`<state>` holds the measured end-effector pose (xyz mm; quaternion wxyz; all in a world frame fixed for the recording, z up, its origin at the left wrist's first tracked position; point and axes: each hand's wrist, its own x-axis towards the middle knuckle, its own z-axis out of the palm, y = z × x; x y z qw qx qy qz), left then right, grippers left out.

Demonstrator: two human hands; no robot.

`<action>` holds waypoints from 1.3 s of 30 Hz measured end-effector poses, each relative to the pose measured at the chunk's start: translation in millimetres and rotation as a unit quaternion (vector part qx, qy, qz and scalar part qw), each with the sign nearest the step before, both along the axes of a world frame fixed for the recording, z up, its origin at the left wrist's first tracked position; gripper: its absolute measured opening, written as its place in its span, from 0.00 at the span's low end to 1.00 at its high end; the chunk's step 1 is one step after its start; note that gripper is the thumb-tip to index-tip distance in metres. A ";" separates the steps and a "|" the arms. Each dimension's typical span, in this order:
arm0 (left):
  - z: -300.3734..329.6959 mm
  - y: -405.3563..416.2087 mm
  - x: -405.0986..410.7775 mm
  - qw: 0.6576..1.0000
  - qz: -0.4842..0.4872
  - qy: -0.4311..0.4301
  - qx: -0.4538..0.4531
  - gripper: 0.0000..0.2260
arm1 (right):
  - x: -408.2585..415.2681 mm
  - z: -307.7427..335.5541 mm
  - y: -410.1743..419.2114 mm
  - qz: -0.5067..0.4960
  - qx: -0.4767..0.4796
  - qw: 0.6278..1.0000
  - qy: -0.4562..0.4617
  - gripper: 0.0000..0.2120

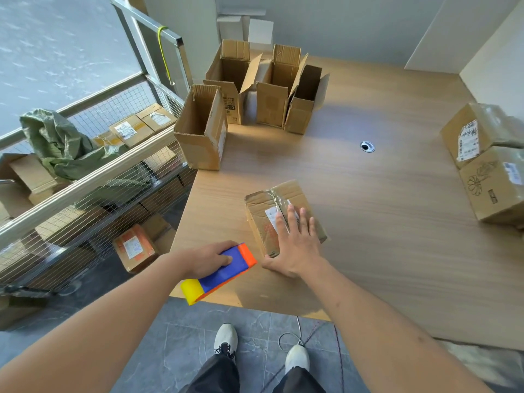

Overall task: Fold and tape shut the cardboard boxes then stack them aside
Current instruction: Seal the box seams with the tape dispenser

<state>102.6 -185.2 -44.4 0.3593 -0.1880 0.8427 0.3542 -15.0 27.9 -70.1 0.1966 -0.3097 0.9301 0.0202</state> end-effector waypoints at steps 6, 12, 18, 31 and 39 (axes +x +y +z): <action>18.0 -10.6 8.4 0.997 -0.025 0.067 0.032 0.24 | 0.0 10.7 -2.7 -0.010 0.010 1.000 -0.016 0.59; 53.2 -14.7 15.6 0.987 -0.053 0.138 0.069 0.30 | 6.5 22.3 8.8 0.017 0.005 1.000 0.005 0.48; 70.3 -28.4 15.2 0.981 -0.052 0.166 0.082 0.33 | -1.7 31.8 29.9 0.053 0.005 0.997 0.062 0.45; 74.3 -55.1 13.1 0.972 -0.086 0.218 0.018 0.35 | 29.5 15.0 -35.8 -0.108 0.004 0.992 -0.059 0.50; 65.0 -60.1 16.5 0.969 -0.098 0.226 0.025 0.36 | 0.6 28.5 -7.1 0.034 0.032 0.998 -0.044 0.52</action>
